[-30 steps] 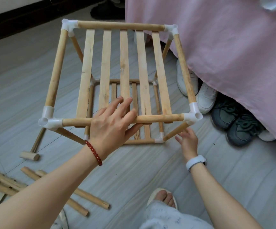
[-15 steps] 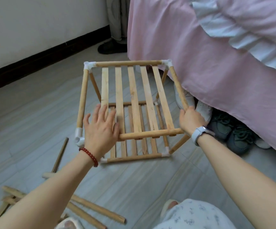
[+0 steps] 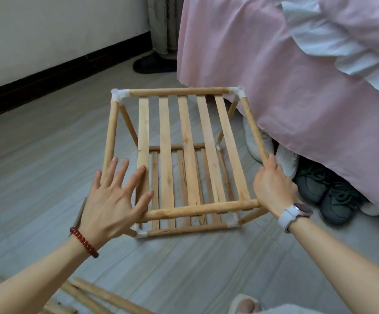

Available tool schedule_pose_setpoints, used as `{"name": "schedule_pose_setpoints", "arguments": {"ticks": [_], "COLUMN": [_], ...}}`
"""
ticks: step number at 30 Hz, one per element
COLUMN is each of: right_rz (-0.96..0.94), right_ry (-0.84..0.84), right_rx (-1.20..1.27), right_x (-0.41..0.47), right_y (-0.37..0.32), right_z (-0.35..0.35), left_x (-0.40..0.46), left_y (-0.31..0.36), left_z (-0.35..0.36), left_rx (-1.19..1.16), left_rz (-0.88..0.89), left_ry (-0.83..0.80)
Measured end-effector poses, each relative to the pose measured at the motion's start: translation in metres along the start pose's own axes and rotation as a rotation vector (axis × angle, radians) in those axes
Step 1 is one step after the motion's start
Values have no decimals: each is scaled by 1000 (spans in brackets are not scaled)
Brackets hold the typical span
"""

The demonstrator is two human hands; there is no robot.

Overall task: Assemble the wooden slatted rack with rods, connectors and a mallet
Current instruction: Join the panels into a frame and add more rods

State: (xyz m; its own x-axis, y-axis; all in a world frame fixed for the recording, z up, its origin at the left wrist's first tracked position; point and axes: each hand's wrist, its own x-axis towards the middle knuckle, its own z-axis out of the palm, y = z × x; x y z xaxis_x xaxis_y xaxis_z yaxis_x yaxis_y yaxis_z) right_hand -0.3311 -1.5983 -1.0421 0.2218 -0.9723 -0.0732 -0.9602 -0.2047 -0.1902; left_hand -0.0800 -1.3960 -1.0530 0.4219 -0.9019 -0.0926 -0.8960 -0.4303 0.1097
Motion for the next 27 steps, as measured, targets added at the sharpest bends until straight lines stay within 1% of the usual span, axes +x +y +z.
{"name": "schedule_pose_setpoints", "arguments": {"ticks": [4, 7, 9, 12, 13, 14, 15, 16, 17, 19, 21, 22, 24, 25, 27], "right_rz": [14, 16, -19, -168, -267, -363, -428, -435, -411, -337, -235, -170, -108, -98, -159], "right_ry": [-7, -9, 45, 179, 231, 271, 284, 277, 278, 340, 376, 359, 298, 281, 283], "right_rx": [18, 15, 33, 39, 83, 186, 345, 527, 685, 932, 1067, 1086, 1023, 996, 924], "right_x": [21, 26, 24, 16, 12, 7, 0, -4, -5, -1, -5, -9, -15, -14, -5], "right_y": [-5, -8, -8, -7, -8, -10, -15, -22, -28, -33, -29, -24, -15, -11, -14], "right_z": [13, 15, 12, 11, 10, 8, -1, -14, -28, -48, -42, -30, -5, 3, 6], "left_x": [24, 32, 32, 30, 26, 25, 21, 18, 18, 18, 16, 15, 16, 17, 28], "left_y": [-5, -2, -2, -2, -1, 1, 1, 1, -1, -6, -7, -7, -3, -1, -2], "left_z": [10, 11, 9, 6, 4, 4, 4, 4, 3, 1, 3, 4, 6, 6, 0], "left_rx": [-1, 14, 5, -6, -25, -47, -68, -88, -101, -96, -74, -58, -31, -25, -28], "left_rz": [-34, -36, -33, -26, -28, -29, -32, -39, -48, -53, -59, -57, -37, -35, -48], "left_ry": [3, -34, -36, -60, -60, -57, -50, -44, -38, -33, -33, -28, -25, -17, 14]}}
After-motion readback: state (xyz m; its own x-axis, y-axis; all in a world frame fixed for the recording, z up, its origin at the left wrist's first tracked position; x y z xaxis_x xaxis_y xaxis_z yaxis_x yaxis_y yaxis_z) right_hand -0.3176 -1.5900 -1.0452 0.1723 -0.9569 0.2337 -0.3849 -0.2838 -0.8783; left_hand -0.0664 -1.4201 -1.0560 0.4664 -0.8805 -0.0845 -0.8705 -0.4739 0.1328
